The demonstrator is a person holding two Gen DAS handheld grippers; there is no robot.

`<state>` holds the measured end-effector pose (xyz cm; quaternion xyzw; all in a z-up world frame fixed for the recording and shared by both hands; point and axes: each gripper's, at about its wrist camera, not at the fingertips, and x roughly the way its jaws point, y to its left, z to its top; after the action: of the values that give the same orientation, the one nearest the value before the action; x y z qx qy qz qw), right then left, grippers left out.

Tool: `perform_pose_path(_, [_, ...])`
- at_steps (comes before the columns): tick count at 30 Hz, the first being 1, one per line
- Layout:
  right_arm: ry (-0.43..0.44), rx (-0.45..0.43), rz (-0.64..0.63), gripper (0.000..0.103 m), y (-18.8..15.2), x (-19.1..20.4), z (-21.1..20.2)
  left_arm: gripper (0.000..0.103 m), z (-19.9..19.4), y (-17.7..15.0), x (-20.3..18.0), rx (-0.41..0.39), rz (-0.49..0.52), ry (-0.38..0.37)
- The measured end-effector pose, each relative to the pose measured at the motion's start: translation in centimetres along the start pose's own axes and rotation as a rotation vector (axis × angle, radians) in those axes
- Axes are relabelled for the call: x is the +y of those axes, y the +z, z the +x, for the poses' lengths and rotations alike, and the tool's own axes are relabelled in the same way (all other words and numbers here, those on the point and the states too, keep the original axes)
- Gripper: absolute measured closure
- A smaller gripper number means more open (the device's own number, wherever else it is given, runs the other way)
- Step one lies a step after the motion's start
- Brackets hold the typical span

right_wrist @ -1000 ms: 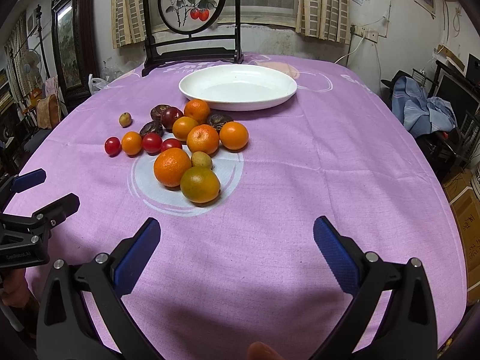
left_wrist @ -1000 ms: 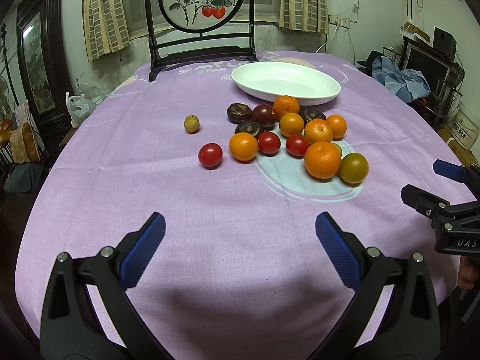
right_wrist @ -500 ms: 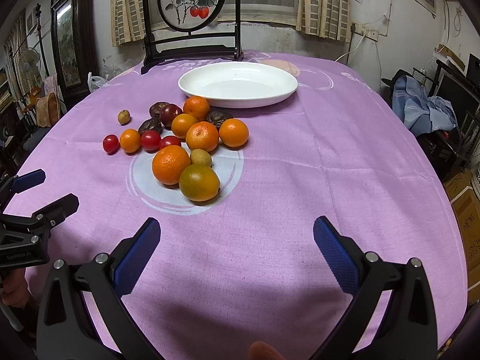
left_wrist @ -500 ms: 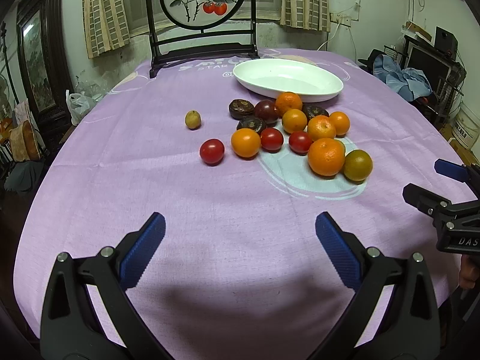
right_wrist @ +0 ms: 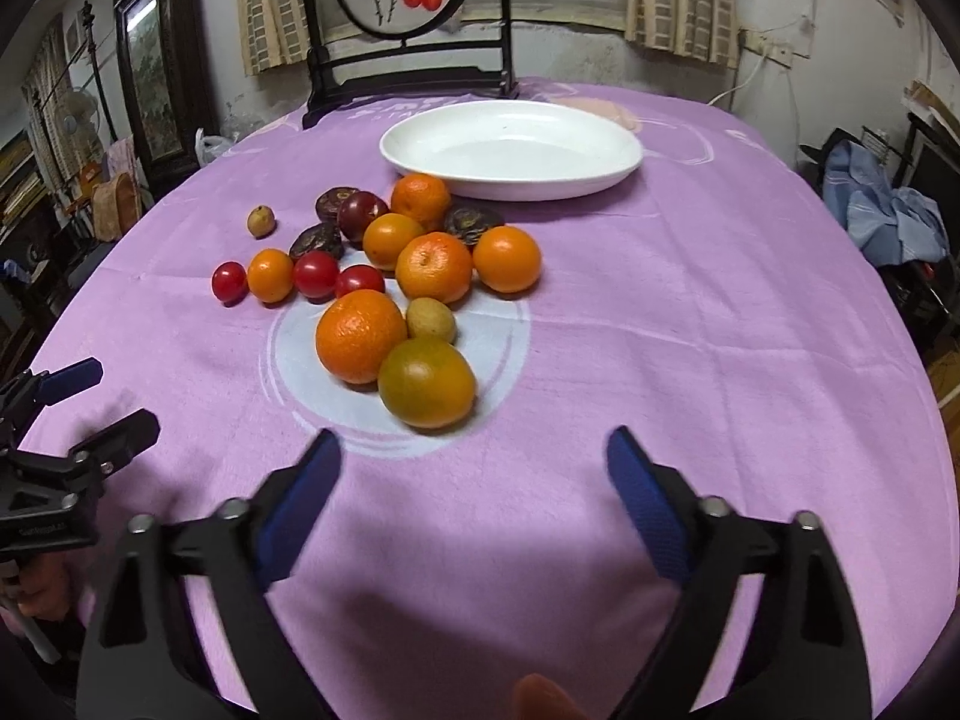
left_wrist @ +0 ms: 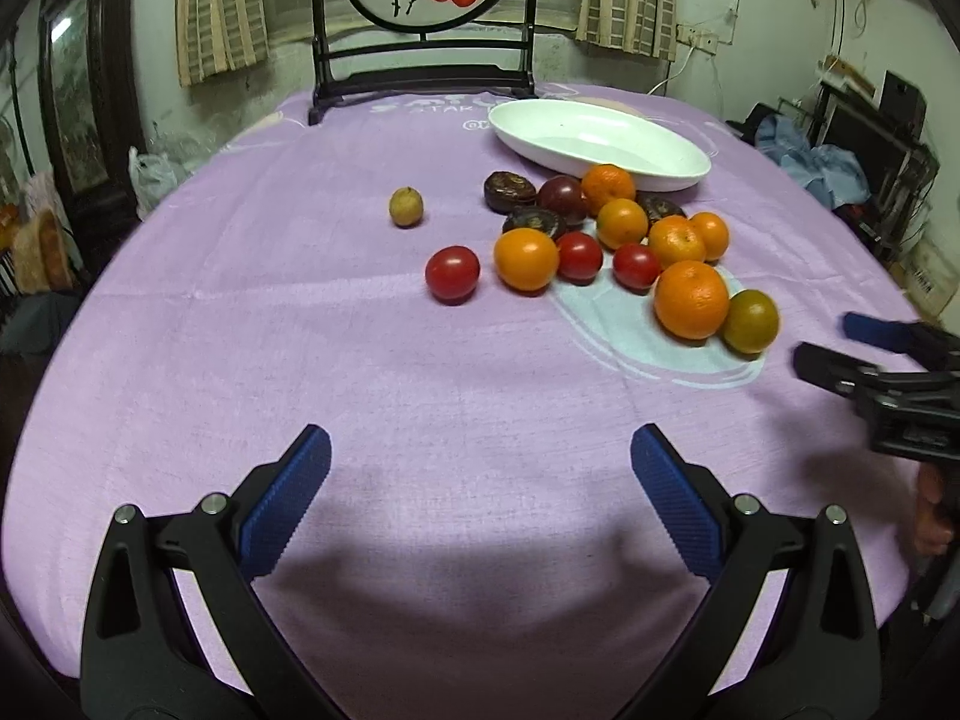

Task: Organize fruits
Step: 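Grasp the large yellow-green citrus with the right gripper while the left gripper grasps a tangerine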

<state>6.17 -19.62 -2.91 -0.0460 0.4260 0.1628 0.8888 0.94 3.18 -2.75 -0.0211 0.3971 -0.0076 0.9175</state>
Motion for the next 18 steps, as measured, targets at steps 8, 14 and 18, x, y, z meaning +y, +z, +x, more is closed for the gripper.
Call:
perform_pose_path(8, [0.073, 0.062, -0.038, 0.037, 1.4, 0.0, 2.6, 0.002, 0.1, 0.0, 0.8, 0.007, -0.011, -0.02])
perform_pose_path(14, [0.169, 0.079, -0.026, 0.06, 2.0, -0.8, 3.3, 0.002, 0.5, 0.4, 0.1, 0.016, 0.016, -0.03])
perform_pose_path(18, [0.261, 0.057, 0.044, 0.062, 2.0, -2.4, 3.0, 0.002, 1.0, 1.0, -0.8, 0.011, 0.037, -0.039])
